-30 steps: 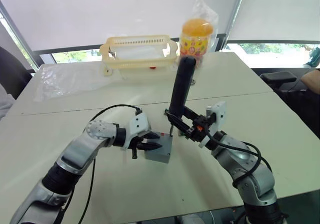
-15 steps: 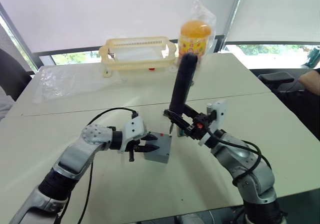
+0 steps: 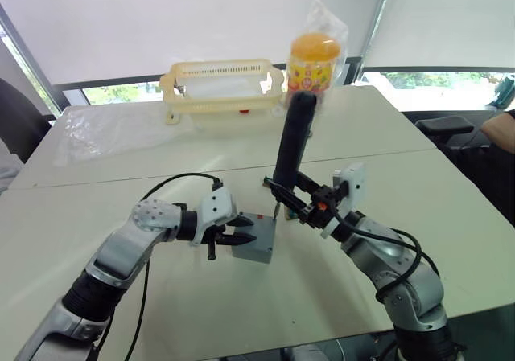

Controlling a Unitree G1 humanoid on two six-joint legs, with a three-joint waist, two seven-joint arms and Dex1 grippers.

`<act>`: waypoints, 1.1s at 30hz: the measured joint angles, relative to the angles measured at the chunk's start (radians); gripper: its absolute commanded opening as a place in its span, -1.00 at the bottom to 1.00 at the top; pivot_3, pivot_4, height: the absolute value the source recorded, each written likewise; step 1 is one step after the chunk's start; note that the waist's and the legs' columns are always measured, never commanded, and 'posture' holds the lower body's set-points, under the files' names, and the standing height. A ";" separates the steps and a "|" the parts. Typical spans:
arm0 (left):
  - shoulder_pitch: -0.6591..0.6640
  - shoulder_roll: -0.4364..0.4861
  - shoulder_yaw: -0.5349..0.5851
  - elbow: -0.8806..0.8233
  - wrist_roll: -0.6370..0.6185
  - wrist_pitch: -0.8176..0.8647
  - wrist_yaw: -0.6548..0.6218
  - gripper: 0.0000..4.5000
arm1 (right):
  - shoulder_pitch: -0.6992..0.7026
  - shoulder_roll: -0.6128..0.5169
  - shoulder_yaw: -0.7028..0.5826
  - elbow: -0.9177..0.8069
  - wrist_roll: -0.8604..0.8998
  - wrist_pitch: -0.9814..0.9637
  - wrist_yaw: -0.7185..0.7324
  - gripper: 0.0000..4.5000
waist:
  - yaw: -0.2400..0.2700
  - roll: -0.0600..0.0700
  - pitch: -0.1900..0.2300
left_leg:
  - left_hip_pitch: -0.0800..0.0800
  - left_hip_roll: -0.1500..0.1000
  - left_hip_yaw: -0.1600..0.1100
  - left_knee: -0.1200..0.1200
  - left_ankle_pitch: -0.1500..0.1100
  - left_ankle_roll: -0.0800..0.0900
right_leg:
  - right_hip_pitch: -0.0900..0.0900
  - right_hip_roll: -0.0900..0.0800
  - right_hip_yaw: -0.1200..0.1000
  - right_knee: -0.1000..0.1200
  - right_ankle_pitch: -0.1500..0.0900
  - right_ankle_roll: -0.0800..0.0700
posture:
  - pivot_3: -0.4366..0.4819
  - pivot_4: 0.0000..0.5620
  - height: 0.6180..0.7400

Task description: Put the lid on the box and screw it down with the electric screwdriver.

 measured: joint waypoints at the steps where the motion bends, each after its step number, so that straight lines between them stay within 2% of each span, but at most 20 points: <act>1: -0.001 0.000 0.000 0.000 0.000 0.002 0.000 -0.33 | 0.002 -0.002 0.006 0.000 -0.008 -0.007 0.002 -0.21 | 0.000 0.000 0.000 | 0.000 0.000 0.000 0.000 0.000 0.000 | 0.000 0.000 0.000 0.000 0.000 0.000 | -0.05 -0.47 1.00; 11: -0.004 0.000 -0.004 -0.012 0.001 0.018 0.001 -0.33 | 0.011 -0.002 0.069 0.050 -0.120 -0.146 0.037 -0.21 | 0.000 -0.002 -0.001 | 0.002 0.000 0.000 0.000 0.000 0.000 | 0.003 0.000 0.000 -0.001 0.000 0.000 | -0.05 -0.47 1.00; 33: 0.009 0.008 -0.006 -0.025 0.001 0.045 -0.001 -0.33 | 0.051 -0.007 0.071 0.049 -0.125 -0.122 0.049 -0.21 | 0.000 -0.009 -0.011 | 0.017 0.000 0.001 -0.009 -0.001 0.000 | 0.016 0.000 0.001 -0.008 -0.005 -0.006 | -0.05 -0.47 1.00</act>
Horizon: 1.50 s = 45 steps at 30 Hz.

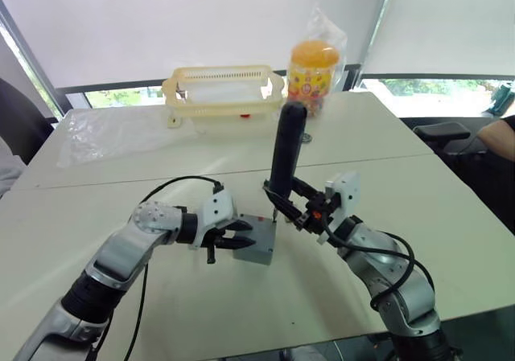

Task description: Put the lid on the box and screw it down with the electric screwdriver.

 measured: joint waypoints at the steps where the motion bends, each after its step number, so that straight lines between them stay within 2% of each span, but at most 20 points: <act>1: 0.000 0.000 -0.001 0.000 0.000 0.001 0.000 -0.33 | 0.000 -0.003 0.003 0.000 -0.001 0.000 0.001 -0.21 | 0.000 0.000 -0.001 | 0.001 0.000 0.000 -0.001 0.000 0.000 | 0.001 0.000 0.000 -0.001 0.000 0.000 | -0.05 -0.47 1.00; 11: 0.011 0.001 -0.001 -0.009 0.000 0.014 0.001 -0.33 | 0.003 -0.034 0.018 0.000 -0.018 -0.006 0.022 -0.21 | 0.000 -0.005 -0.012 | 0.002 0.000 0.000 -0.005 0.000 0.000 | 0.001 0.000 0.000 -0.005 0.000 0.000 | -0.05 -0.47 1.00; 45: 0.015 0.001 -0.001 -0.014 0.000 0.015 0.001 -0.33 | 0.001 -0.029 0.037 0.038 -0.048 -0.064 0.013 -0.21 | 0.000 -0.005 -0.013 | 0.001 0.001 0.000 -0.007 0.000 0.000 | 0.001 -0.002 0.000 -0.009 -0.001 -0.002 | -0.05 -0.47 1.00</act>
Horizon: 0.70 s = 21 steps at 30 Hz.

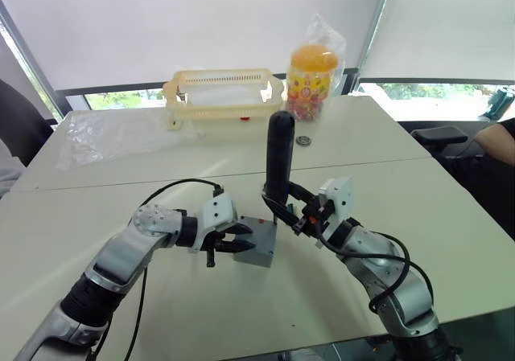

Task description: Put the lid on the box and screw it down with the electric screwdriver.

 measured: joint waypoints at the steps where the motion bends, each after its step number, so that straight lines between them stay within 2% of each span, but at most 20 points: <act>1: 0.000 0.000 0.000 0.000 0.000 0.000 0.000 -0.33 | -0.007 0.000 -0.002 0.003 0.000 0.001 -0.001 -0.21 | 0.000 0.000 0.000 | 0.000 0.000 0.000 0.000 0.000 0.000 | 0.000 0.000 0.000 0.000 0.000 0.000 | -0.05 -0.47 1.00; 6: -0.002 -0.001 -0.003 -0.001 0.000 -0.006 0.000 -0.33 | -0.056 -0.010 -0.014 -0.005 0.013 0.051 -0.002 -0.21 | 0.001 0.002 0.003 | -0.002 0.000 0.000 0.000 0.000 0.000 | -0.002 -0.001 0.001 0.000 0.000 0.000 | -0.05 -0.47 1.00; 10: 0.001 0.013 -0.007 -0.014 0.000 -0.010 -0.011 -0.33 | -0.162 -0.014 -0.063 -0.017 0.076 0.194 -0.037 -0.21 | 0.002 0.007 0.010 | -0.006 -0.001 0.001 0.000 0.000 0.000 | -0.007 -0.001 0.004 0.000 0.001 -0.001 | -0.05 -0.47 1.00; 15: 0.011 0.027 -0.002 -0.033 -0.004 -0.021 -0.025 -0.33 | -0.399 -0.022 -0.279 -0.100 0.266 0.396 -0.152 -0.21 | 0.001 0.010 0.013 | -0.016 -0.001 0.001 -0.001 0.000 0.000 | -0.016 0.000 0.002 0.000 0.001 0.001 | -0.05 -0.47 1.00; 18: 0.009 0.023 0.000 -0.033 -0.010 -0.020 -0.023 -0.33 | -0.493 -0.021 -0.363 -0.124 0.412 0.511 -0.217 -0.21 | 0.002 0.010 0.013 | -0.016 0.000 -0.001 -0.001 -0.001 0.003 | -0.016 0.001 -0.002 0.000 0.002 0.003 | -0.05 -0.47 1.00; 21: 0.004 0.012 0.008 -0.026 -0.023 -0.009 -0.016 -0.33 | -0.531 -0.049 -0.439 -0.073 0.520 0.634 -0.284 -0.21 | 0.003 0.010 0.013 | -0.018 -0.001 -0.001 -0.001 -0.002 0.003 | -0.016 0.000 -0.003 0.000 0.001 0.000 | -0.05 -0.47 1.00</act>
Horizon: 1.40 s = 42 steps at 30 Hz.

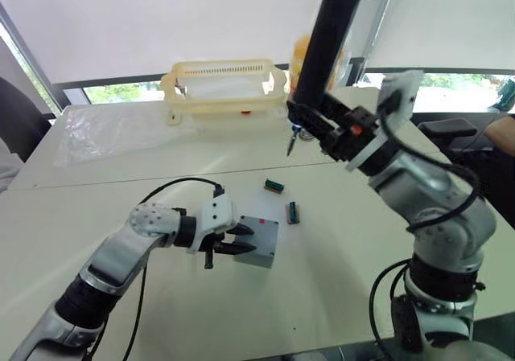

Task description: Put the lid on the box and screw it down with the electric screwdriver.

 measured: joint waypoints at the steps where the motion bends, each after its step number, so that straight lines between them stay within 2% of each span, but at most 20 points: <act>1: -0.005 -0.003 0.004 0.001 -0.005 0.011 0.003 -0.33 | -0.012 -0.027 -0.030 0.042 0.035 0.052 -0.022 -0.21 | 0.000 0.000 0.001 | -0.001 0.000 0.001 0.001 0.000 0.000 | 0.000 -0.001 0.000 0.000 0.000 0.000 | -0.05 -0.47 1.00; 3: -0.018 -0.002 0.013 0.003 -0.023 0.035 0.002 -0.33 | -0.047 -0.094 -0.080 0.123 0.091 0.173 -0.059 -0.21 | -0.001 0.001 0.005 | -0.002 -0.001 0.002 0.002 0.000 0.000 | -0.001 -0.002 0.002 -0.001 0.000 -0.001 | -0.05 -0.47 1.00; 5: -0.045 0.017 0.029 0.009 -0.039 0.073 -0.005 -0.33 | -0.099 -0.206 -0.144 0.245 0.174 0.374 -0.074 -0.21 | -0.002 0.001 0.010 | -0.003 -0.002 0.003 0.003 0.000 0.000 | -0.002 -0.002 0.004 -0.001 0.000 -0.001 | -0.05 -0.47 1.00; 7: -0.071 0.047 0.042 0.008 -0.053 0.106 -0.017 -0.33 | -0.110 -0.320 -0.149 0.320 0.228 0.521 -0.057 -0.21 | -0.002 0.001 0.012 | -0.005 -0.002 0.004 0.000 0.000 0.000 | -0.006 -0.001 0.004 -0.001 0.000 0.000 | -0.05 -0.47 1.00; 10: -0.126 0.092 0.070 -0.027 -0.097 0.154 -0.050 -0.33 | -0.046 -0.522 -0.070 0.432 0.352 0.610 -0.021 -0.21 | -0.002 0.001 0.013 | -0.017 0.000 0.001 0.001 -0.001 0.003 | -0.018 0.002 0.001 0.000 0.002 0.004 | -0.05 -0.47 1.00; 14: -0.175 0.160 0.086 -0.105 -0.129 0.159 -0.108 -0.33 | 0.041 -0.639 0.036 0.576 0.449 0.611 -0.013 -0.21 | -0.006 0.005 0.014 | -0.020 0.000 0.004 0.000 -0.005 0.009 | -0.023 0.003 0.004 0.000 0.001 0.006 | -0.05 -0.47 1.00; 17: -0.177 0.191 0.085 -0.143 -0.134 0.155 -0.141 -0.33 | 0.051 -0.666 0.080 0.684 0.476 0.611 -0.035 -0.21 | -0.005 0.007 0.016 | -0.020 0.000 0.005 0.000 -0.005 0.010 | -0.023 0.003 0.005 0.000 0.001 0.006 | -0.05 -0.47 1.00; 21: -0.172 0.188 0.062 -0.167 -0.120 0.129 -0.138 -0.33 | 0.054 -0.665 0.138 0.781 0.510 0.611 -0.088 -0.21 | -0.002 0.007 0.016 | -0.019 -0.001 0.004 0.003 -0.005 0.009 | -0.022 0.003 0.005 0.001 0.001 0.006 | -0.05 -0.47 1.00; 27: -0.127 0.173 0.059 -0.169 -0.110 0.129 -0.099 -0.33 | 0.070 -0.652 0.182 0.805 0.512 0.611 -0.155 -0.21 | -0.003 0.007 0.017 | -0.019 -0.001 0.004 0.005 -0.004 0.009 | -0.021 0.003 0.005 0.001 0.001 0.006 | -0.05 -0.47 1.00; 32: -0.126 0.129 0.061 -0.134 -0.110 0.132 -0.051 -0.33 | 0.047 -0.591 0.180 0.826 0.460 0.611 -0.179 -0.21 | -0.004 0.007 0.016 | -0.019 -0.001 0.004 0.006 -0.004 0.008 | -0.021 0.003 0.005 0.003 0.002 0.006 | -0.05 -0.47 1.00; 37: -0.126 0.114 0.079 -0.052 -0.111 0.135 -0.013 -0.33 | 0.036 -0.568 0.179 0.772 0.375 0.611 -0.142 0.87 | -0.003 0.006 0.016 | -0.018 -0.001 0.003 0.008 -0.004 0.008 | -0.019 0.003 0.005 0.003 0.002 0.007 | -0.05 -0.47 1.00; 38: -0.126 0.110 0.085 -0.044 -0.112 0.137 -0.007 -0.33 | 0.031 -0.559 0.179 0.758 0.352 0.611 -0.134 0.98 | -0.003 0.006 0.016 | -0.017 -0.001 0.003 0.009 -0.004 0.008 | -0.018 0.003 0.005 0.003 0.002 0.007 | -0.05 -0.47 1.00; 42: -0.118 0.102 0.121 -0.003 -0.110 0.142 0.038 -0.33 | 0.045 -0.559 0.206 0.686 0.228 0.563 -0.085 0.98 | 0.000 0.006 0.016 | -0.018 -0.001 0.003 0.016 -0.004 0.008 | -0.015 0.002 0.005 0.003 0.003 0.009 | -0.05 -0.47 1.00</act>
